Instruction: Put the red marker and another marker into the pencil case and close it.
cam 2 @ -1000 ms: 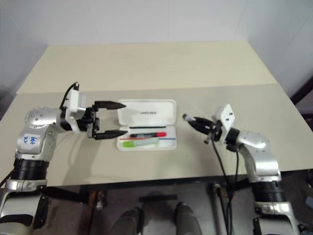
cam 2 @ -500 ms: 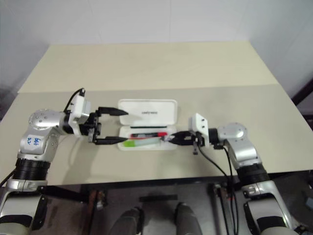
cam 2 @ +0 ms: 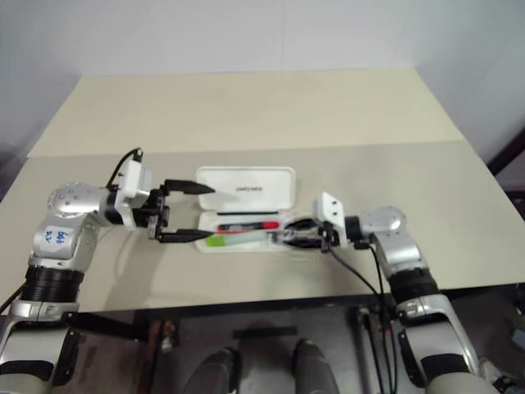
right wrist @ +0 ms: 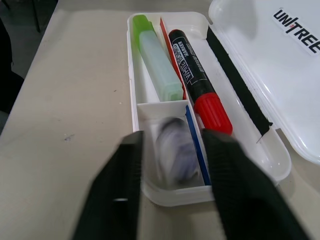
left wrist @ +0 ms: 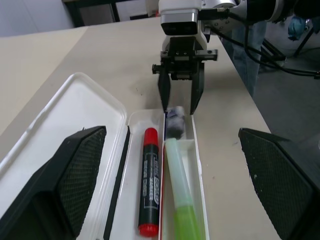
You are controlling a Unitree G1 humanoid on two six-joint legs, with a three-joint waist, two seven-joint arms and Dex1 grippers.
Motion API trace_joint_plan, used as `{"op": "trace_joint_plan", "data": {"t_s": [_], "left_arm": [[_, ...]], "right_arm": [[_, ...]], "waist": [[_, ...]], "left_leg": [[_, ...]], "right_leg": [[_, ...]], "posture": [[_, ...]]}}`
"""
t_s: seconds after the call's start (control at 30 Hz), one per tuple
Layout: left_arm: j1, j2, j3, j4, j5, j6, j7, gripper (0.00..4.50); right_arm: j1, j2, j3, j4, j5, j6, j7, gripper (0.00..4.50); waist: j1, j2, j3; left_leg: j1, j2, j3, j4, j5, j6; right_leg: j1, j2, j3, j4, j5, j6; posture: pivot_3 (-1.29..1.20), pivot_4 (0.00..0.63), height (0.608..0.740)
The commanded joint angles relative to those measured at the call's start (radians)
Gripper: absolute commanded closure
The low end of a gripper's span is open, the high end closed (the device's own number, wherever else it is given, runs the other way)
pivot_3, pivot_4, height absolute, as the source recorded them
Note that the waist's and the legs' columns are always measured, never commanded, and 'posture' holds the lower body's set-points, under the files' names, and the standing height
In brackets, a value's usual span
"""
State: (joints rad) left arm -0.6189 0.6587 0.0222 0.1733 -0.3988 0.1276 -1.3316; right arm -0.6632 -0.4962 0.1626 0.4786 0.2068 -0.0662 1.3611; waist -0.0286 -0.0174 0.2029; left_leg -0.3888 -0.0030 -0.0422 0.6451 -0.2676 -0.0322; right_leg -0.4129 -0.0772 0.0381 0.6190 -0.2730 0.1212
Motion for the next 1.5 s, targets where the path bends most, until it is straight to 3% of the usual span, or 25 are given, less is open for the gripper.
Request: {"op": "trace_joint_plan", "data": {"t_s": [0.03,0.17,0.43,0.57,0.77,1.0,1.23,1.5], "left_arm": [[-0.008,0.006,0.01,-0.009,-0.001,-0.017,0.006,0.0],[-0.009,0.003,0.01,-0.005,-0.001,-0.02,0.008,0.0],[-0.002,0.004,0.012,-0.007,-0.005,-0.018,0.012,0.0],[0.019,0.017,0.033,-0.002,-0.03,0.0,-0.003,0.0],[0.047,0.033,0.066,0.002,-0.052,0.007,-0.012,1.95],[0.043,0.018,0.061,0.018,-0.036,-0.029,-0.013,4.34],[0.03,0.017,0.009,0.082,0.044,-0.131,-0.019,4.46],[-0.008,-0.048,-0.099,0.224,0.186,-0.272,0.016,4.46]], "right_arm": [[-0.022,0.006,-0.012,-0.01,0.007,-0.02,0.001,1.28],[-0.022,0.005,-0.026,-0.036,0.016,-0.028,-0.014,0.03],[0.021,-0.026,-0.066,-0.188,0.07,0.035,-0.038,0.03],[0.118,-0.103,-0.133,-0.346,0.111,0.102,-0.07,0.03],[0.229,-0.163,-0.195,-0.463,0.146,0.165,-0.131,0.0],[0.252,-0.178,-0.213,-0.503,0.161,0.184,-0.178,0.0],[0.251,-0.176,-0.201,-0.526,0.162,0.188,-0.202,0.0],[0.257,-0.166,-0.196,-0.591,0.169,0.214,-0.246,0.0]], "waist": [[0.0,0.0,0.0],[0.0,0.0,0.0],[0.0,0.0,0.0],[0.006,0.0,0.0],[0.002,0.0,0.0],[0.001,0.0,0.0],[0.003,0.0,0.0],[0.004,0.0,0.0]], "left_leg": [[0.0,0.0,0.0,0.0,0.0,0.0],[0.0,0.0,0.0,0.0,0.0,0.0],[0.0,0.0,0.0,0.0,0.0,0.0],[0.0,0.0,-0.001,0.0,0.0,0.0],[-0.001,0.0,0.0,0.0,-0.001,0.0],[0.0,0.0,0.0,0.001,-0.001,0.0],[0.0,0.0,0.0,0.001,-0.001,0.0],[0.0,0.0,0.0,0.001,-0.001,0.0]], "right_leg": [[0.0,0.0,0.0,0.0,0.0,0.0],[0.0,0.0,0.0,0.0,0.0,0.0],[0.0,0.0,0.0,0.0,0.0,0.0],[0.0,0.0,0.0,0.0,0.0,0.0],[0.0,-0.001,0.0,-0.001,0.0,0.0],[0.0,0.0,0.0,0.0,0.0,0.0],[0.0,0.0,0.0,0.0,0.0,0.0],[0.0,0.0,0.0,0.0,0.0,0.0]], "posture": [[0.0,0.15,0.74],[0.0,0.15,0.74],[0.0,0.15,0.74],[0.0,0.15,0.74],[0.0,0.15,0.74],[0.0,0.15,0.74],[0.0,0.15,0.74],[0.0,0.15,0.74]]}}
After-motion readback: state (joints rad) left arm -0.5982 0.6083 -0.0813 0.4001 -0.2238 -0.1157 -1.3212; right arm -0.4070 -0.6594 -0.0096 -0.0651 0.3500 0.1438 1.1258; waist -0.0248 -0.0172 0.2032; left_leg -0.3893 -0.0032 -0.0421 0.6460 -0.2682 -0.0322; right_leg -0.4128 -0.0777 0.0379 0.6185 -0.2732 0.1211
